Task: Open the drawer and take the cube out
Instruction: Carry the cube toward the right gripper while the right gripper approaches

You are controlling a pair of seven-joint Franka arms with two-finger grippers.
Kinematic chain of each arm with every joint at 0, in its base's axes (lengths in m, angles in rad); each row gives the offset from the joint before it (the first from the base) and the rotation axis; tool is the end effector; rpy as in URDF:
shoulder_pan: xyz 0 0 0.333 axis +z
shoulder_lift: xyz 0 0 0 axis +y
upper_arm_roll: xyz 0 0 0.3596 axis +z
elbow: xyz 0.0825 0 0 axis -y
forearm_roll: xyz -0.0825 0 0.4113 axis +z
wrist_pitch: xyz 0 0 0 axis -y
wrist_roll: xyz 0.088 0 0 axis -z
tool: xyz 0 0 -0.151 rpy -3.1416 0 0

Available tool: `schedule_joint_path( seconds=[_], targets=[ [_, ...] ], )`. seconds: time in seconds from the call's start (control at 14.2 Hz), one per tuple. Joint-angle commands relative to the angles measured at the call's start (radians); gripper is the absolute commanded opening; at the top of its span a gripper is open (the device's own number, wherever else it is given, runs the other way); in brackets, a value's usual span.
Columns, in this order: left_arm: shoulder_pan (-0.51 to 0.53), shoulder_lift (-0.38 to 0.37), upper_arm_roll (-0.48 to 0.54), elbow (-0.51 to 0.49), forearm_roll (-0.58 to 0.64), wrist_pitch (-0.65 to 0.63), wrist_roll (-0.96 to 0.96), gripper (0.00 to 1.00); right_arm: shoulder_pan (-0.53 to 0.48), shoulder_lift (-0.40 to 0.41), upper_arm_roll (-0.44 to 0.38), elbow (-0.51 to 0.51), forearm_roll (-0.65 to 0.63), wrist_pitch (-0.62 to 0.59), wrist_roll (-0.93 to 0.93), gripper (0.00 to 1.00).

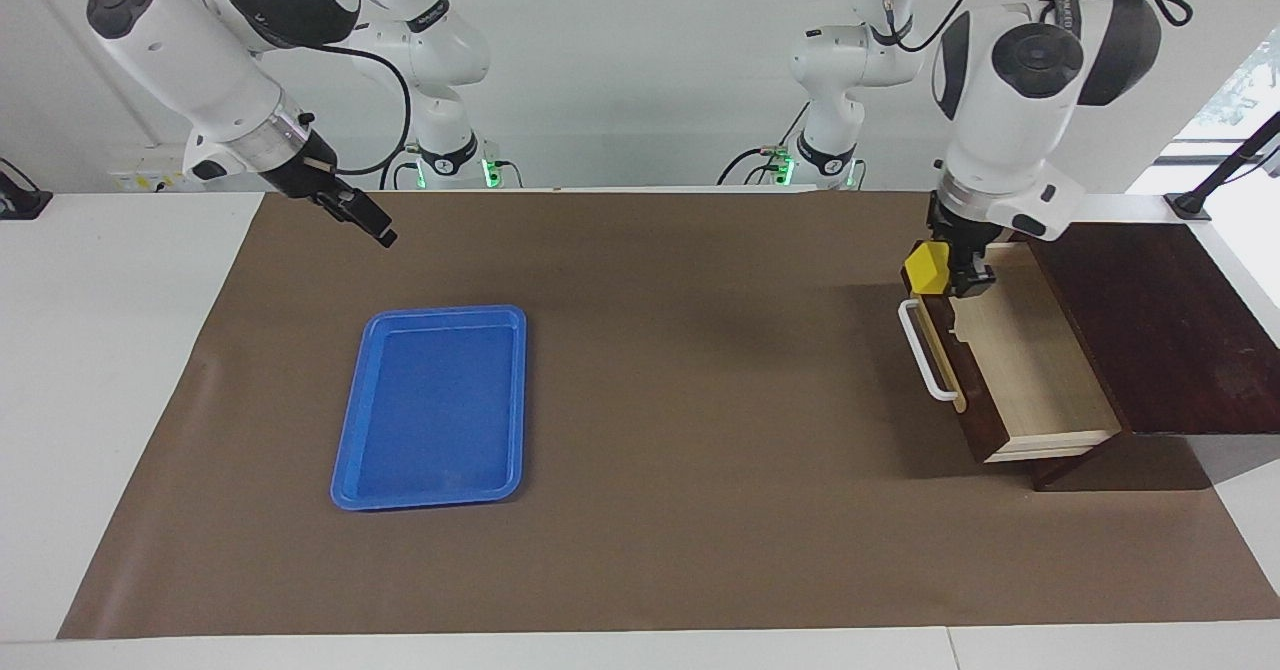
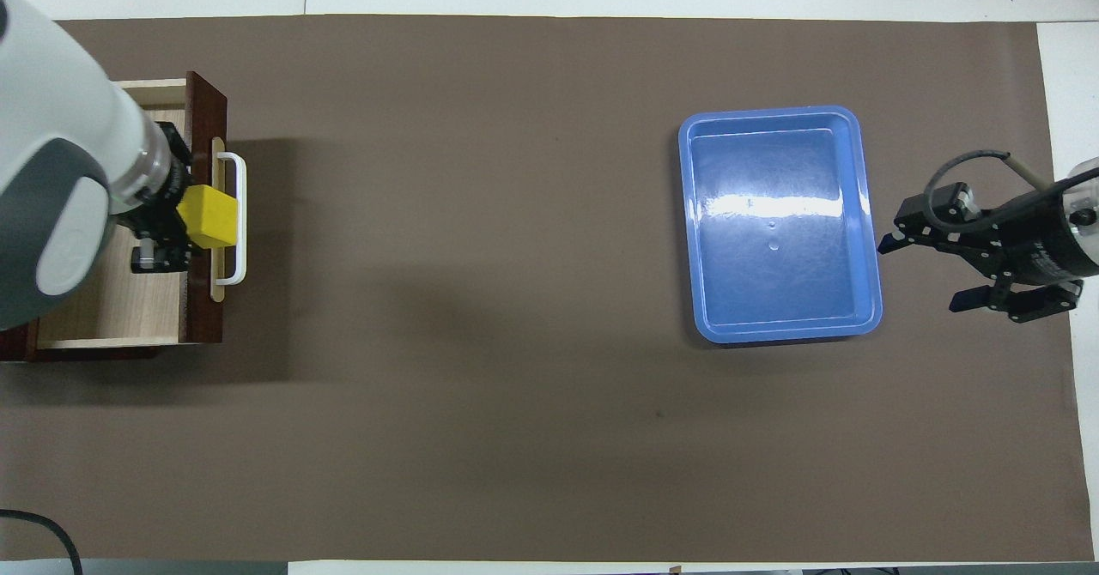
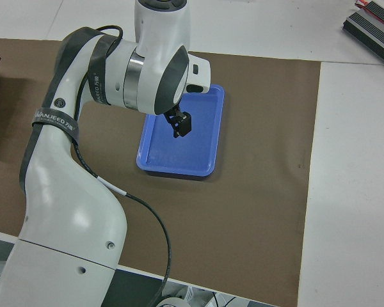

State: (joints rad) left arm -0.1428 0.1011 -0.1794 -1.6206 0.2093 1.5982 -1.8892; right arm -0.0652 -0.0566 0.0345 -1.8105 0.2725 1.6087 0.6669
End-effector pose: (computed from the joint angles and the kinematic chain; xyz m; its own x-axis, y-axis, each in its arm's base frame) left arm 0.5862 -0.1586 0.5451 0.0283 0.9759 0.2166 0.9982 -0.0162 -0.0571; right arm 0.5487 0.0233 0.5460 0.7280 -0.6270 -0.2773 -0.6732 -0.7303 -0.1161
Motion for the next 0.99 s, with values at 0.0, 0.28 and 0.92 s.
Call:
schedule_joint_path(
  seconds=[0.0, 0.28, 0.92],
  targets=[
    [-0.142, 0.003, 0.014, 0.015, -0.019, -0.024, -0.181, 0.0, 0.065, 0.061, 0.001, -0.007, 0.089, 0.071, 0.21, 1.0],
    [-0.293, 0.089, 0.017, 0.085, -0.048, -0.021, -0.411, 0.0, 0.159, 0.139, 0.001, -0.007, 0.218, 0.167, 0.414, 1.0],
    [-0.466, 0.239, 0.023, 0.188, -0.01, 0.026, -0.556, 0.0, 0.305, 0.195, 0.001, -0.049, 0.441, 0.295, 0.611, 1.0]
  ],
)
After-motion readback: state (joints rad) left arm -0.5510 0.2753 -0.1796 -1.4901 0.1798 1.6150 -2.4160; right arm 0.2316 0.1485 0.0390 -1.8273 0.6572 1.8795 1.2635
